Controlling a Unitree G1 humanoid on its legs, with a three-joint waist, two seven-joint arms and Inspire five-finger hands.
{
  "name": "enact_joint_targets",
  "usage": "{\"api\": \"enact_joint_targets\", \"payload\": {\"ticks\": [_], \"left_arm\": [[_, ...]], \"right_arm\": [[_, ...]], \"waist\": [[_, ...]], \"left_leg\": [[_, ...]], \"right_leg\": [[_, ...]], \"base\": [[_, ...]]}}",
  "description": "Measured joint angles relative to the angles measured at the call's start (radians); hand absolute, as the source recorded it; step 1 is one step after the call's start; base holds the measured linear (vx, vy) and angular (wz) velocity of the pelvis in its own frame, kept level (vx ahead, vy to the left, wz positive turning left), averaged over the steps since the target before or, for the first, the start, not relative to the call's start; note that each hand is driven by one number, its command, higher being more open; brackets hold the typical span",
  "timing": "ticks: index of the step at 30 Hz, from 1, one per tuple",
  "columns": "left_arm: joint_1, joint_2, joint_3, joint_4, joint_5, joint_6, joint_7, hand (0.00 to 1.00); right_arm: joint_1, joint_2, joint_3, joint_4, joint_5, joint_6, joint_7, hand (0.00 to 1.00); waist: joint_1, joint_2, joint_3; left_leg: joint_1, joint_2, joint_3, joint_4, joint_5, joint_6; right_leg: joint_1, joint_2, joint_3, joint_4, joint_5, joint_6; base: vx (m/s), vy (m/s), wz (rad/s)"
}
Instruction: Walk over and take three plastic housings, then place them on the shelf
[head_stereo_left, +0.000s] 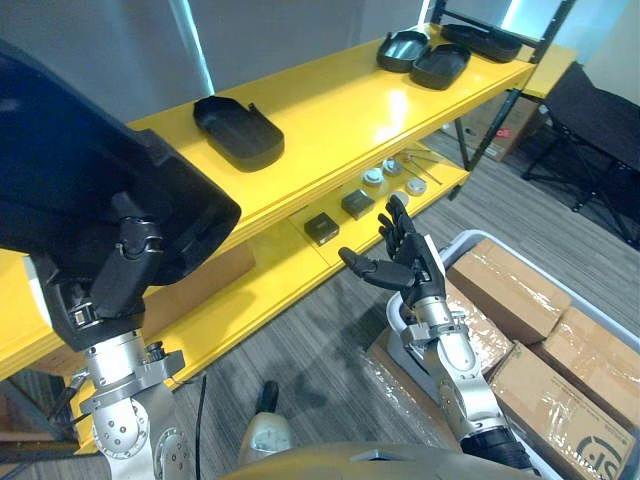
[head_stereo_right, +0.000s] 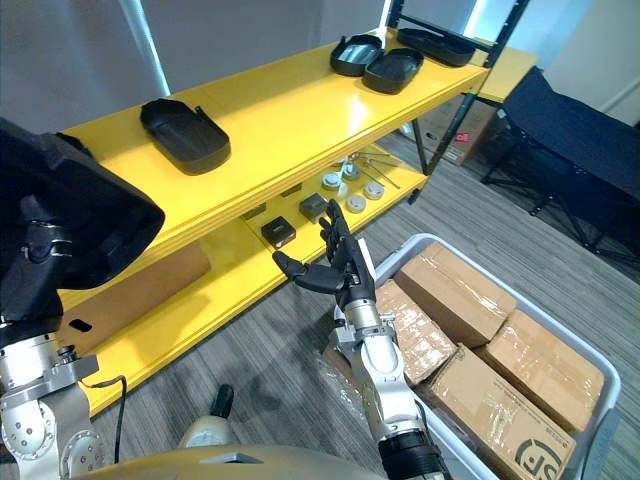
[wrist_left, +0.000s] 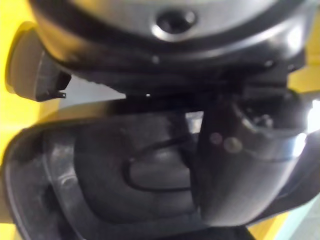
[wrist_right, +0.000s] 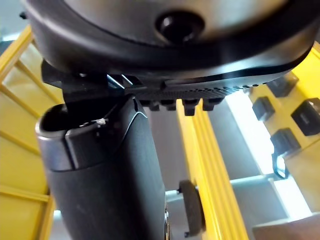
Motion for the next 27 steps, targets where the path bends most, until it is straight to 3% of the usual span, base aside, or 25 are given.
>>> {"api": "enact_joint_targets", "payload": {"ticks": [2, 5, 7, 14, 16, 18, 21, 22, 23, 24, 25, 27], "left_arm": [[0.0, 0.042, -0.033, 0.003, -0.002, -0.002, -0.06, 0.0], [-0.008, 0.065, -0.069, 0.002, -0.013, -0.021, -0.127, 0.0], [-0.026, 0.073, -0.083, 0.002, -0.026, -0.019, -0.15, 0.0], [-0.061, 0.073, -0.115, 0.002, -0.033, -0.019, -0.162, 0.0], [-0.065, 0.074, -0.114, 0.002, -0.024, -0.02, -0.159, 0.0], [-0.064, 0.073, -0.111, 0.001, -0.009, -0.021, -0.151, 0.0], [-0.064, 0.073, -0.106, -0.013, 0.015, -0.021, -0.157, 0.0], [-0.064, 0.073, -0.1, -0.021, 0.015, -0.02, -0.16, 0.0], [-0.064, 0.077, -0.088, -0.041, 0.021, -0.02, -0.163, 0.0], [-0.066, 0.077, -0.079, -0.049, 0.035, -0.027, -0.161, 0.0], [-0.069, 0.085, -0.057, -0.049, 0.05, -0.036, -0.16, 0.0], [-0.069, 0.105, -0.035, -0.049, 0.052, -0.041, -0.154, 0.0]], "right_arm": [[0.047, 0.0, -0.02, -0.033, 0.001, -0.005, 0.001, 1.0], [0.044, 0.0, -0.047, -0.055, 0.001, -0.008, 0.026, 1.0], [0.03, -0.001, -0.053, -0.061, -0.003, -0.01, 0.067, 1.0], [-0.008, -0.039, -0.049, -0.066, 0.007, -0.021, 0.104, 1.0], [-0.025, -0.037, -0.043, -0.066, 0.018, -0.026, 0.1, 1.0], [-0.057, -0.029, -0.023, -0.066, 0.017, -0.047, 0.086, 1.0], [-0.087, -0.004, -0.002, -0.066, 0.009, -0.063, 0.051, 1.0], [-0.093, 0.005, -0.003, -0.067, 0.009, -0.071, 0.044, 1.0], [-0.09, 0.016, -0.008, -0.076, 0.009, -0.08, 0.029, 1.0], [-0.077, 0.0, -0.015, -0.097, 0.005, -0.086, 0.016, 1.0], [-0.067, 0.003, -0.017, -0.102, 0.001, -0.101, 0.01, 1.0], [-0.074, 0.003, -0.021, -0.102, -0.002, -0.103, 0.009, 1.0]], "waist": [[-0.029, -0.003, -0.001], [-0.022, 0.001, 0.0], [-0.022, -0.001, 0.001], [-0.022, 0.004, 0.005], [-0.022, 0.003, 0.027], [-0.01, 0.004, 0.066], [0.011, -0.007, 0.08], [0.014, -0.018, 0.086], [0.017, -0.031, 0.093], [0.011, 0.0, 0.082], [-0.002, -0.007, 0.076], [-0.003, -0.013, 0.074]], "left_leg": [[0.0, -0.017, -0.006, -0.033, 0.019, 0.023], [-0.01, -0.024, -0.004, -0.041, 0.052, 0.01], [-0.017, -0.027, -0.003, -0.041, 0.061, 0.006], [0.004, -0.029, 0.029, -0.041, 0.067, 0.021], [0.011, -0.045, 0.039, -0.018, 0.046, 0.04], [-0.012, -0.072, 0.054, 0.097, -0.019, 0.038], [-0.069, -0.097, 0.077, 0.249, -0.102, 0.045], [-0.085, -0.101, 0.094, 0.285, -0.121, 0.051], [-0.115, -0.112, 0.162, 0.399, -0.181, 0.096], [-0.122, -0.117, 0.187, 0.453, -0.259, 0.115], [-0.11, -0.134, 0.182, 0.435, -0.271, 0.12], [-0.08, -0.141, 0.18, 0.383, -0.268, 0.125]], "right_leg": [[-0.007, 0.017, 0.08, 0.046, -0.065, -0.005], [-0.006, 0.015, 0.069, 0.049, -0.066, 0.004], [-0.007, 0.014, 0.065, 0.047, -0.052, 0.026], [0.011, 0.008, 0.065, 0.052, -0.063, 0.017], [0.015, -0.016, 0.07, 0.08, -0.076, 0.021], [0.024, -0.055, 0.087, 0.115, -0.087, 0.031], [0.041, -0.087, 0.083, 0.117, -0.091, 0.027], [0.047, -0.097, 0.079, 0.112, -0.092, 0.019], [0.076, -0.117, 0.056, 0.087, -0.078, -0.023], [0.076, -0.114, 0.069, 0.156, -0.044, -0.103], [0.008, -0.153, 0.12, 0.282, 0.027, -0.17], [-0.063, -0.166, 0.184, 0.377, 0.131, -0.19]], "base": [[-0.14, -0.073, 1.08], [-0.02, -0.045, 0.36], [0.0, -0.015, 0.1], [-0.05, 0.002, 0.0], [-0.09, 0.037, -0.02], [-0.07, 0.067, -0.08], [-0.02, 0.097, -0.01], [0.04, 0.177, 0.12], [0.11, 0.209, 0.2], [0.16, 0.287, 0.46], [0.19, 0.277, 0.4], [0.14, 0.179, 0.12]]}}
